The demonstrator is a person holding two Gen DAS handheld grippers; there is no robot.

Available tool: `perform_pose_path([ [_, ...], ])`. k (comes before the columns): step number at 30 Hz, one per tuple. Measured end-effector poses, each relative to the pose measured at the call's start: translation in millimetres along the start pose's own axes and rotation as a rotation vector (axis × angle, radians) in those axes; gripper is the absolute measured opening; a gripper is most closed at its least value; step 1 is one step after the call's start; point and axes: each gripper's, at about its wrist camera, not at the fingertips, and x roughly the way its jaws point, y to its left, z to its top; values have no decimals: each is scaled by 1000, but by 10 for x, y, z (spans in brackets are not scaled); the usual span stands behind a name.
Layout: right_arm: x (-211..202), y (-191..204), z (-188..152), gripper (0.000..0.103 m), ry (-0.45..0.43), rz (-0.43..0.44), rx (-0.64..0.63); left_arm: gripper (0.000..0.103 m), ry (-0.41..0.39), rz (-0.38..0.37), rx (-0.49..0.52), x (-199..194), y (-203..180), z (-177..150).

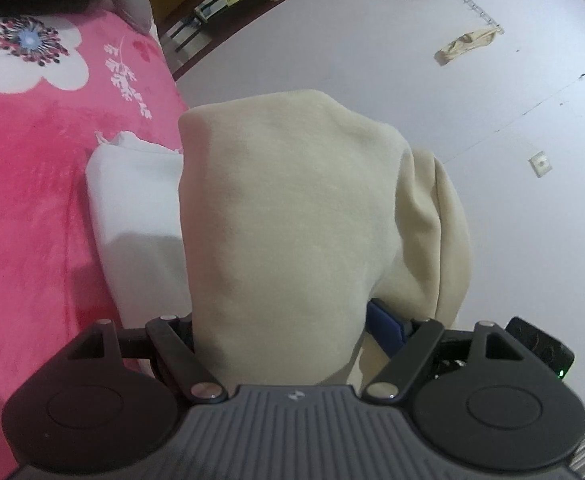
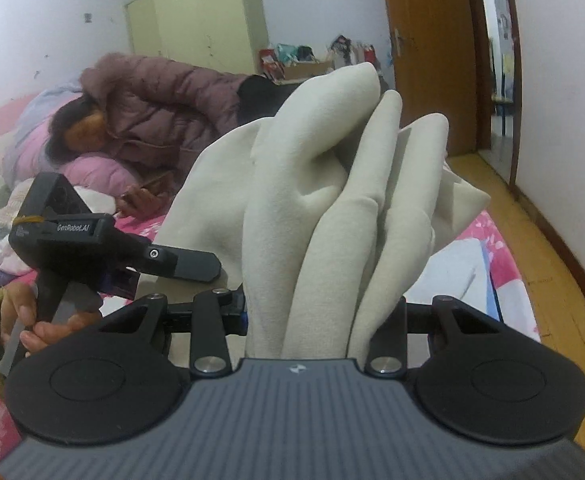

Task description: Fold clothes

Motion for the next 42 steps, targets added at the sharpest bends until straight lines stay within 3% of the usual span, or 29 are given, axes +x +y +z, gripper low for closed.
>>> perform_pose_path([
  [12,462,-818,-18,39,96,92,147,79,48,13,-41,476,248,144],
  [24,742,-1215,-250,41,137,78,207,77,60,2,-94,697,663,87],
  [27,813,-1314,-308,51,147,75,221,77,55,-10,-104,669,702,60],
  [29,860,-1380,-347,73,154,72,231,79,53,-17,-114,638,727,45],
  [35,423,-1533,-407,86,25,-88,333,89,73,-6,-109,387,699,-35],
  [38,55,-1549,-490,86,-48,-230,471,89,100,22,-69,233,639,-165],
  [42,-492,-1469,-844,86,-135,-182,712,88,132,49,-13,62,556,-354],
])
